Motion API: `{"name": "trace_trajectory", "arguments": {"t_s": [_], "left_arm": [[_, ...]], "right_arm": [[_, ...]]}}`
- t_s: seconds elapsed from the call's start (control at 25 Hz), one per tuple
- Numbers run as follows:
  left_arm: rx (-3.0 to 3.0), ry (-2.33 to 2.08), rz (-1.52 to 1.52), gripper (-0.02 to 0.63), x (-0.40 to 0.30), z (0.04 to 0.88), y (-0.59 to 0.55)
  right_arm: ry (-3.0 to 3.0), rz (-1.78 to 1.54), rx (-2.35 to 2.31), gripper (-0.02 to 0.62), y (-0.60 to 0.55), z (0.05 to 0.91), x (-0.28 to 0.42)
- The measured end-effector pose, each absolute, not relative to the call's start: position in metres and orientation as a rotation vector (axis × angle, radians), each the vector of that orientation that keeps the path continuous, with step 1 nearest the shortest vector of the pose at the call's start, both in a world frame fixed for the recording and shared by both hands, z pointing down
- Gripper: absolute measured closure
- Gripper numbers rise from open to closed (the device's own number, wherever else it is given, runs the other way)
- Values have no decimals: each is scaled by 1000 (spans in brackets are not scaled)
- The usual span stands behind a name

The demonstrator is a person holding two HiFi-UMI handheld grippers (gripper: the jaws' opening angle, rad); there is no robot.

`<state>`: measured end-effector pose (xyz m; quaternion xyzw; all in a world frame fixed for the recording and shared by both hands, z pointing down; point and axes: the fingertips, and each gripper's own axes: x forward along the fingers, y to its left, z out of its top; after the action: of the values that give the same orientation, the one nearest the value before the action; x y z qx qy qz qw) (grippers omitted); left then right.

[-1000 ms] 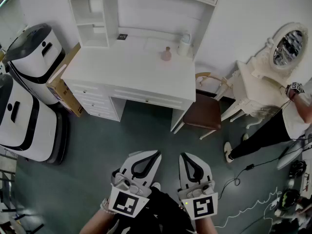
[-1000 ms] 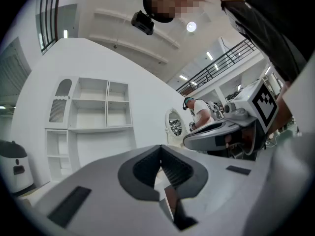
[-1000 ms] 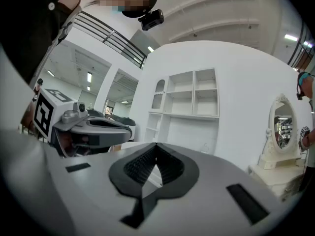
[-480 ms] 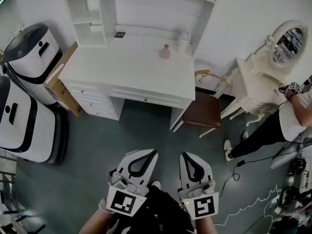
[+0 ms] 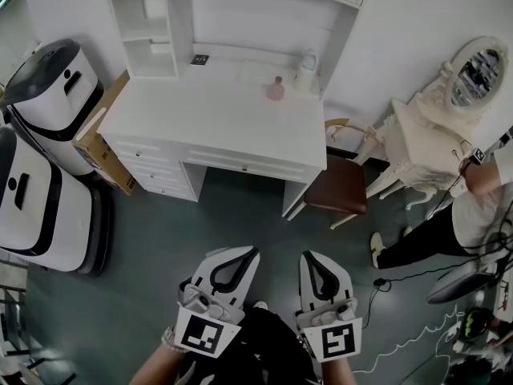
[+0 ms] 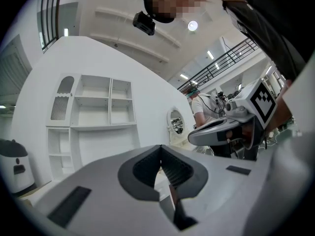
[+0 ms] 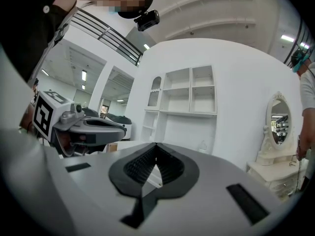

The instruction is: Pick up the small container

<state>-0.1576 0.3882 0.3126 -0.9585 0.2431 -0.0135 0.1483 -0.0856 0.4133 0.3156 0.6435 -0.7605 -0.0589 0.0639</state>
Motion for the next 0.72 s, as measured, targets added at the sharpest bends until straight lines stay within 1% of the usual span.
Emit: {"name": "trace_trajectory", "arguments": {"t_s": [0.4, 0.72], "left_arm": [[-2757, 679, -35, 604, -165, 313, 377], [-2740, 709, -41, 604, -145, 319, 349]], "right_arm": [[-2268, -147, 1971, 594, 409, 327, -89], [-2287, -147, 1961, 594, 378, 332, -67]]}}
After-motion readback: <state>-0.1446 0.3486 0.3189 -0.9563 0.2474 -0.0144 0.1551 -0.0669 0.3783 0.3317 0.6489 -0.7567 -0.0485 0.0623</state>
